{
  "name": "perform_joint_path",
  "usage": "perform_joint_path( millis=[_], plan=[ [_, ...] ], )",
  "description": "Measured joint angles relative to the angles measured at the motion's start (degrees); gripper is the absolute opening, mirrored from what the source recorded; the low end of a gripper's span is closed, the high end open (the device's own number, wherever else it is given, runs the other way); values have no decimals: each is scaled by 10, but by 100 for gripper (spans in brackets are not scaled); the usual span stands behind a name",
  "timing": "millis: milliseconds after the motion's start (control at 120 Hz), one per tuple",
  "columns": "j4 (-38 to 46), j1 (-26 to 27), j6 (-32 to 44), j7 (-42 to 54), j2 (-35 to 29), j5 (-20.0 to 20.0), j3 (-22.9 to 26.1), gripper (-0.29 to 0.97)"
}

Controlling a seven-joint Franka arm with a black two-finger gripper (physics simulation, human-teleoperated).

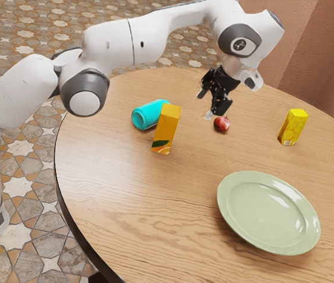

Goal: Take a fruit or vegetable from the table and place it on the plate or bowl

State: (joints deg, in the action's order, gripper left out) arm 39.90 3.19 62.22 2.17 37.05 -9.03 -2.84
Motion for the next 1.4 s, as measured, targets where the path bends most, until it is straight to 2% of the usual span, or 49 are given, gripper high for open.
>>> perform_joint_path(
  millis=[208, 275, 550, 633, 667, 758, 925, 1083, 1167, 1325, 1400],
  plan=[
    [1, 2, 108, 13, -1, -5, 2, 68],
    [1, 0, 125, 13, -2, 17, -7, 68],
    [2, 12, 135, -7, -6, 12, -14, 68],
    [-1, -2, 132, -1, -12, 12, -12, 68],
    [-2, -31, 135, 7, -13, 13, 6, 67],
    [-3, -132, 145, 27, -13, 12, 97, 68],
    [3, -216, 181, 68, -8, -1, 179, 68],
    [16, -225, 227, 112, -1, -21, 189, 68],
    [1, -228, 237, 128, 23, -26, 191, 68],
    [-119, -233, 212, 145, 117, -39, 204, 68],
    [-149, -231, 205, 152, 154, -43, 212, 68]
  ],
)
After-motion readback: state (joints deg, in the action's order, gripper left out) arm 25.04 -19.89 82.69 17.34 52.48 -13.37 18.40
